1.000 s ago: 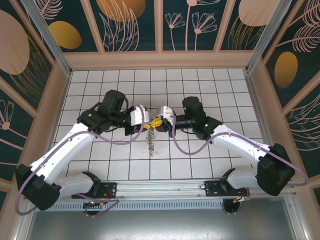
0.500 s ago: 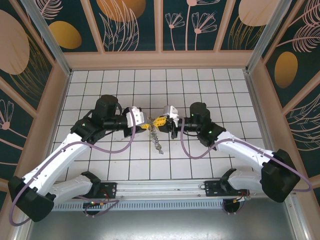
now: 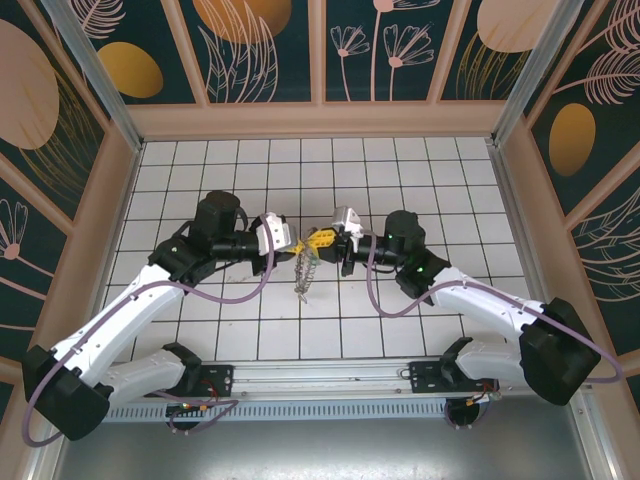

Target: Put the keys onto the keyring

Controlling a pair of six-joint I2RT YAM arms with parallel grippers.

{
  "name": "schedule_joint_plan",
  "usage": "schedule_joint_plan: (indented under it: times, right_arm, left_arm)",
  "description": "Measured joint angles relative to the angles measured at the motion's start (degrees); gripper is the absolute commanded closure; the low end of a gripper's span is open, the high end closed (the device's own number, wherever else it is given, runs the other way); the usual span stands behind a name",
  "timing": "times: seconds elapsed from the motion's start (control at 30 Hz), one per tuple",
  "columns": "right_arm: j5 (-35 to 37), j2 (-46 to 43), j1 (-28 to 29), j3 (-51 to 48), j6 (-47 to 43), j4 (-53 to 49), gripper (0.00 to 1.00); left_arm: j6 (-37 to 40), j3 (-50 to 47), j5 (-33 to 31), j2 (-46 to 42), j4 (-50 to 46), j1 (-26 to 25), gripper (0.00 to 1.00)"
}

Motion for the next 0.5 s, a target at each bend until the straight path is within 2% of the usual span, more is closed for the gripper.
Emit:
schedule_joint_plan:
  times: [0.4, 0.5]
  right_arm:
    - [0.83, 0.04, 0.00, -2.47, 6.36, 9.64, 1.00]
    - [1.05, 0.11, 0.00, -2.58, 7.10, 11.10, 1.00]
  left_arm:
    - [0.17, -1.25, 1.53, 1.25, 1.68, 0.00, 1.00]
    - [-0.63, -2.25, 1.73, 1.09, 3.52, 0.00, 0.81]
